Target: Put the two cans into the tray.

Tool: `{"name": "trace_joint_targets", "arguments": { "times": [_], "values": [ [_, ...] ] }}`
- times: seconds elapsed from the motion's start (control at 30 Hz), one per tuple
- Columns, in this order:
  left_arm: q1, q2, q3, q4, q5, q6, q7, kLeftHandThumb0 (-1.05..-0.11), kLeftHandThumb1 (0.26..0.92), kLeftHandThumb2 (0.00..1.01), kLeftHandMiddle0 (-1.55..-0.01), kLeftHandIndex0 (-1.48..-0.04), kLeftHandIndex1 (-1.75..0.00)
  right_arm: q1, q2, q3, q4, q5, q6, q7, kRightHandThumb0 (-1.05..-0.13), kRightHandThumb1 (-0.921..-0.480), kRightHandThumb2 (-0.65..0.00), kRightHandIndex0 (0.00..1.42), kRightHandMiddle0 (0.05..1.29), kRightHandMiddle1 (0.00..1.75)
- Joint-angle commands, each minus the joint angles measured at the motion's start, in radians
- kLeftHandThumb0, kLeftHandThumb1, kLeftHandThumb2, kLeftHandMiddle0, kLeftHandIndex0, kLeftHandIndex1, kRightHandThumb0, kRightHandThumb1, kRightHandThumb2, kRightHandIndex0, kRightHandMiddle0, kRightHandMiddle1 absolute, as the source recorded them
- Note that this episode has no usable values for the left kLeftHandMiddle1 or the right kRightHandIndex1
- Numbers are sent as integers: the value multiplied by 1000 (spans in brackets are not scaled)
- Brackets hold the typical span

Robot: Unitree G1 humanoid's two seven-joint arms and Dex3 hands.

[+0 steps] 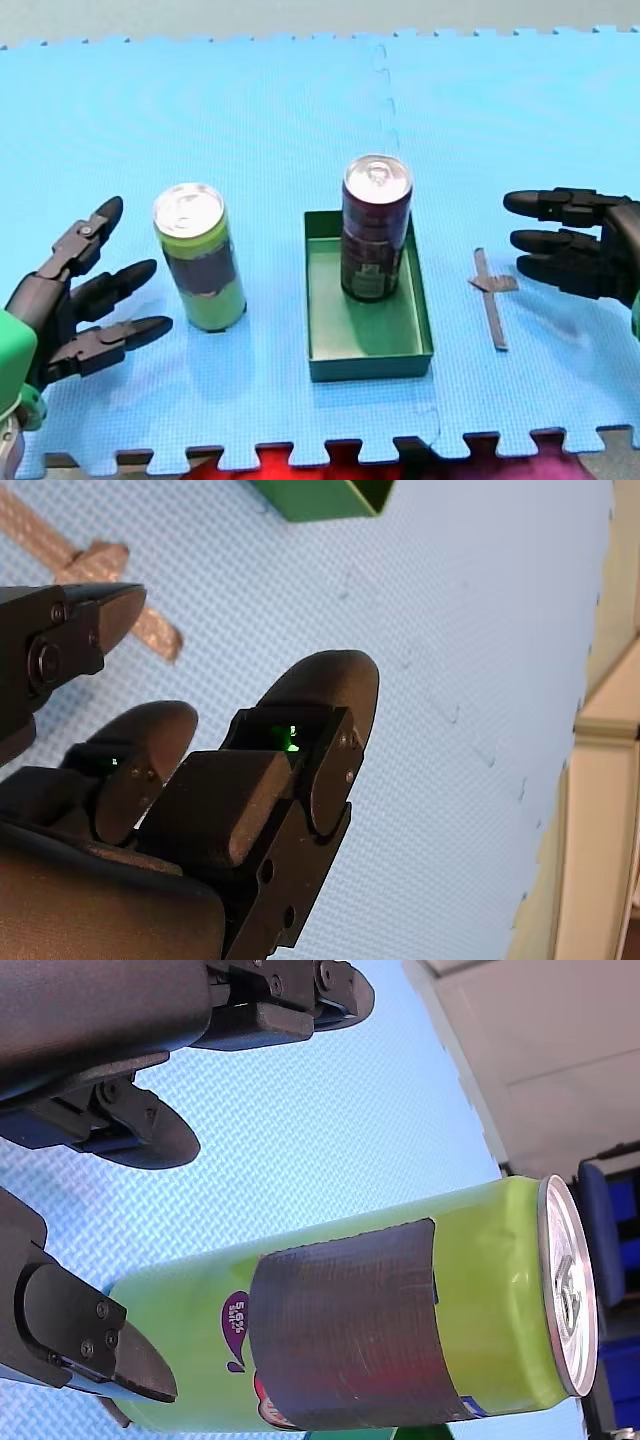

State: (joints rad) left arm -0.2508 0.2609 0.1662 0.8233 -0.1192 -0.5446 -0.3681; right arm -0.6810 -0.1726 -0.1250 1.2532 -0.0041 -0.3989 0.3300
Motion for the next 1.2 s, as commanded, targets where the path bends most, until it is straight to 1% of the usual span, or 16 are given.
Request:
{"name": "trace_joint_targets", "arguments": {
  "times": [0.0,0.13,0.17,0.23,0.43,0.57,0.6,0.7,0.8,1.17],
  "values": [
    [-6,11,0,5,7,-8,4,-1048,675,4,-491,-110,-1,-1,-4,-9,3,11,-2,8,-621,-770,0,727,1015,8],
    [-9,11,0,10,9,-14,9,-1048,657,0,-484,-113,-2,-3,-5,-15,5,14,1,11,-609,-765,0,732,1017,7],
    [-11,11,1,13,8,-16,8,-1013,633,2,-482,-115,-2,-3,-6,-16,5,14,1,12,-606,-764,0,734,1017,7],
    [-12,10,2,20,6,-22,7,-945,606,3,-479,-119,-3,-5,-7,-17,6,13,2,12,-599,-761,0,737,1018,6],
    [-20,5,10,38,-11,-39,-9,-823,602,1,-474,-131,-4,-7,-8,-19,8,10,2,9,-584,-756,0,741,1019,5],
    [-21,6,12,43,-13,-48,-13,-786,599,0,-470,-137,-4,-8,-9,-19,9,9,2,8,-579,-756,0,743,1019,4],
    [-21,7,11,42,-10,-51,-12,-784,599,0,-470,-138,-4,-8,-10,-19,9,9,2,8,-578,-756,0,743,1020,4],
    [-18,15,4,36,9,-56,3,-853,612,4,-473,-141,-3,-8,-10,-19,10,9,2,8,-574,-757,0,744,1020,3],
    [-18,19,-1,33,23,-58,15,-885,615,3,-477,-143,-3,-8,-9,-21,11,10,2,9,-571,-757,0,745,1021,3],
    [-28,23,-2,53,24,-64,6,-890,606,0,-483,-147,-1,-11,-13,-18,15,1,3,-3,-568,-762,-2,746,1021,1]
  ]
}}
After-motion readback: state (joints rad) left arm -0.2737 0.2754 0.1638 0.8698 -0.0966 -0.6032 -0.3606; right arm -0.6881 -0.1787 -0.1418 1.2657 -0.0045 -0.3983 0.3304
